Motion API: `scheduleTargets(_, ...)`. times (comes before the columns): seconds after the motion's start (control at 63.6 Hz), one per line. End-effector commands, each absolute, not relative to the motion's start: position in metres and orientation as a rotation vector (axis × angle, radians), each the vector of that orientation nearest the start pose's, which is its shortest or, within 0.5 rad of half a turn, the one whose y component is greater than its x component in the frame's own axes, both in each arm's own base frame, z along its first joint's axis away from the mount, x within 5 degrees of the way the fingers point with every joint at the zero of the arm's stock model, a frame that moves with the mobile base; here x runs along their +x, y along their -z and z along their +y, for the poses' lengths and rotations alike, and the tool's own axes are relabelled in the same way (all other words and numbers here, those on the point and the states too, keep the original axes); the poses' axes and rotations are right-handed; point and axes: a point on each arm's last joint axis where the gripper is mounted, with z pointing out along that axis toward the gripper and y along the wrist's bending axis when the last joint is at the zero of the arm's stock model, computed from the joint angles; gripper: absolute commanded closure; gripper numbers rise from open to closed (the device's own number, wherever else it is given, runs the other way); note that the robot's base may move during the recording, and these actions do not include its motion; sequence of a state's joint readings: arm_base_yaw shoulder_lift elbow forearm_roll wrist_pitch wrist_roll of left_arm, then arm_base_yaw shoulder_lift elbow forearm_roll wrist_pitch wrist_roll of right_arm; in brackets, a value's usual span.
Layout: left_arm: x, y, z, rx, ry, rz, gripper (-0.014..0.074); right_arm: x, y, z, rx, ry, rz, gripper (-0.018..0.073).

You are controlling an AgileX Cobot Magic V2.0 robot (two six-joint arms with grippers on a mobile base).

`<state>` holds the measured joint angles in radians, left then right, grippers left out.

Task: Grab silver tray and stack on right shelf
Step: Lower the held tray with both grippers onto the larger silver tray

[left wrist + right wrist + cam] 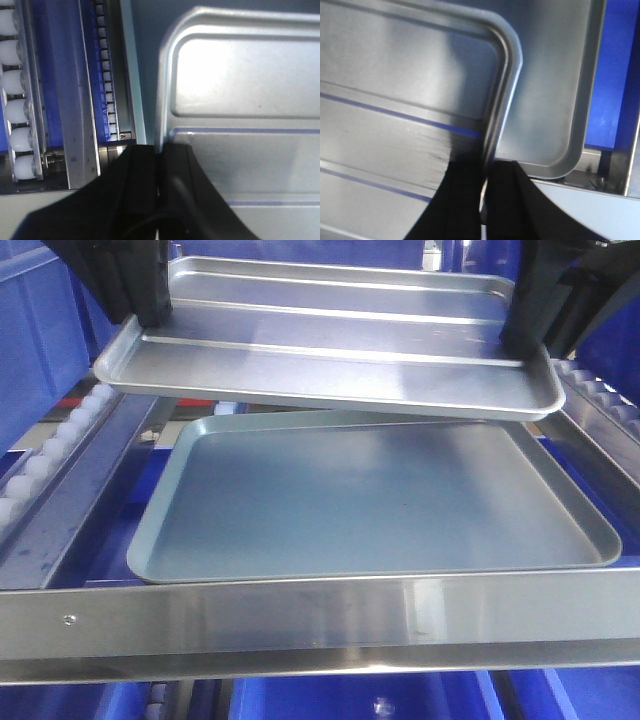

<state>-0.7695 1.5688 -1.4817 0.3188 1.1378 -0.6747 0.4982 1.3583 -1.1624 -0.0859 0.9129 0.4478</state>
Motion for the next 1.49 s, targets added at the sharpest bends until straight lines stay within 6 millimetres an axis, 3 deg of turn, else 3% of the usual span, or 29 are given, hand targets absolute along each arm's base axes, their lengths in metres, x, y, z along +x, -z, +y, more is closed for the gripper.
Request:
scheduleTargets(0.0, 0.250, -0.377, -0.205, 0.210, 0.140, 2.484, 0.0697, 0.245, -0.346, 0.126, -0.145, -0.275, 2.501, 0.0502)
scheduleTargets(1.179, 0.252, -0.375, -0.210, 0.215, 0.180, 2.476, 0.0697, 0.246, -0.347, 0.126, -0.148, -0.277, 2.490, 0.0502)
scheduleTargets(1.336, 0.258, -0.370, -0.217, 0.230, 0.206, 2.454, 0.0697, 0.252, -0.347, 0.114, -0.119, -0.241, 2.493, 0.0502)
scheduleTargets(1.477, 0.268, -0.354, -0.227, 0.282, 0.174, 2.468, 0.0697, 0.266, -0.346, 0.097, -0.114, -0.171, 2.502, 0.0502)
